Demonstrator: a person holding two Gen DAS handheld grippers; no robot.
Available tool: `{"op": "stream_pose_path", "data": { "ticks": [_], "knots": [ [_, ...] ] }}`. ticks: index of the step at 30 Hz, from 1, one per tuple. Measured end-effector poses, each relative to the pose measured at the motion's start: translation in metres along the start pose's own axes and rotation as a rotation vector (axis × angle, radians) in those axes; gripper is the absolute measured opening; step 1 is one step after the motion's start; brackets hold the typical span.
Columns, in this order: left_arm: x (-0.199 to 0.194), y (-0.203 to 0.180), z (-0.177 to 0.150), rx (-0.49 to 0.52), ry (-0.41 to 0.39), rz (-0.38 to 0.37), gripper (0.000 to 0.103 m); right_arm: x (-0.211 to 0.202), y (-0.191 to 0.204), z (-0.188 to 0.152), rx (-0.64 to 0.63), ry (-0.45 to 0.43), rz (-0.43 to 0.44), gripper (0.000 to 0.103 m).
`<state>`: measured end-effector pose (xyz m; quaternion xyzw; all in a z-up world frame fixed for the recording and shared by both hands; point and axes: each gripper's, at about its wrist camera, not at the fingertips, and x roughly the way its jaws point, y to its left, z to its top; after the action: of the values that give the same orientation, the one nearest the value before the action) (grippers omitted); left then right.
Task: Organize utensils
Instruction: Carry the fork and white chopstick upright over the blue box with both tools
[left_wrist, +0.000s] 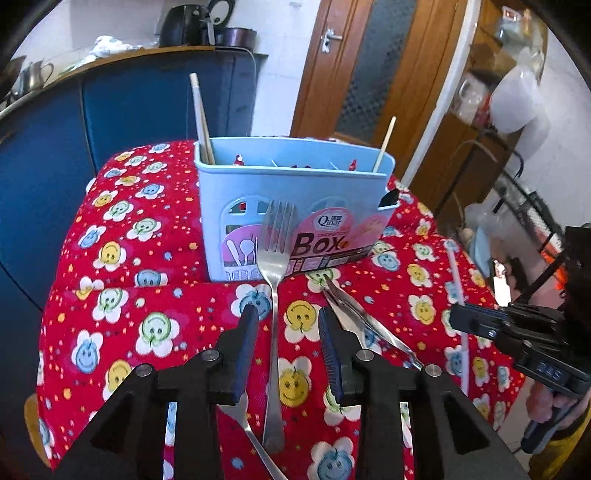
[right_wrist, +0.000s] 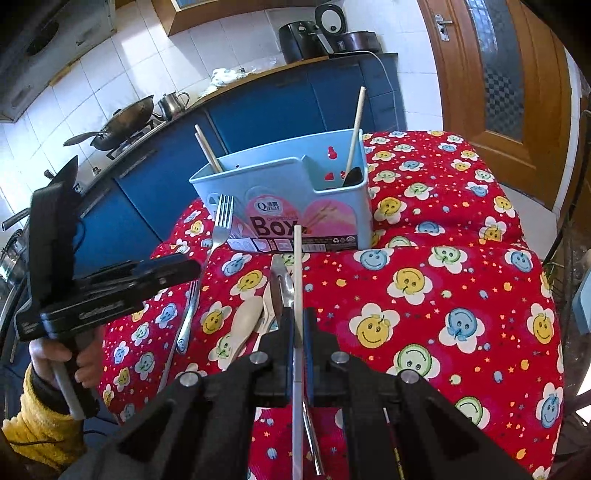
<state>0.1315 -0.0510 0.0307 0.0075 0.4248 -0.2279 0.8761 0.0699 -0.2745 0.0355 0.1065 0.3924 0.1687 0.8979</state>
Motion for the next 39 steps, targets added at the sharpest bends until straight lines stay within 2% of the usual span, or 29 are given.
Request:
{"op": "stream_pose_path", "data": {
  "ticks": [6, 9, 10, 11, 14, 21, 27, 32, 39],
  "knots": [
    [0.020, -0.005, 0.007, 0.036, 0.050, 0.061, 0.034, 0.000, -0.003, -0.002, 0.008, -0.017, 0.023, 0.006],
    [0.028, -0.002, 0.007, 0.017, 0.063, 0.058, 0.033, 0.000, -0.004, -0.002, 0.005, -0.029, 0.030, 0.006],
    [0.029, -0.001, 0.006, 0.008, 0.060, 0.050, 0.023, 0.001, -0.004, -0.002, 0.006, -0.032, 0.035, 0.006],
    [0.031, 0.000, 0.006, 0.001, 0.061, 0.045, 0.005, 0.001, -0.004, -0.002, 0.006, -0.035, 0.041, 0.006],
    [0.030, 0.004, 0.005, -0.022, 0.046, 0.025, 0.004, 0.001, -0.004, -0.002, 0.010, -0.044, 0.050, 0.006],
    [-0.010, 0.002, 0.000, -0.051, -0.107, -0.060, 0.003, -0.008, -0.005, 0.001, 0.019, -0.098, 0.070, 0.006],
    [-0.047, -0.002, 0.010, -0.057, -0.257, -0.102, 0.003, -0.022, 0.003, 0.014, -0.004, -0.198, 0.042, 0.006],
    [-0.065, -0.001, 0.033, -0.059, -0.335, -0.109, 0.003, -0.028, 0.009, 0.032, -0.019, -0.258, 0.033, 0.006],
    [-0.079, 0.012, 0.080, -0.095, -0.449, -0.062, 0.003, -0.035, 0.012, 0.061, -0.047, -0.317, 0.000, 0.006]
  ]
}}
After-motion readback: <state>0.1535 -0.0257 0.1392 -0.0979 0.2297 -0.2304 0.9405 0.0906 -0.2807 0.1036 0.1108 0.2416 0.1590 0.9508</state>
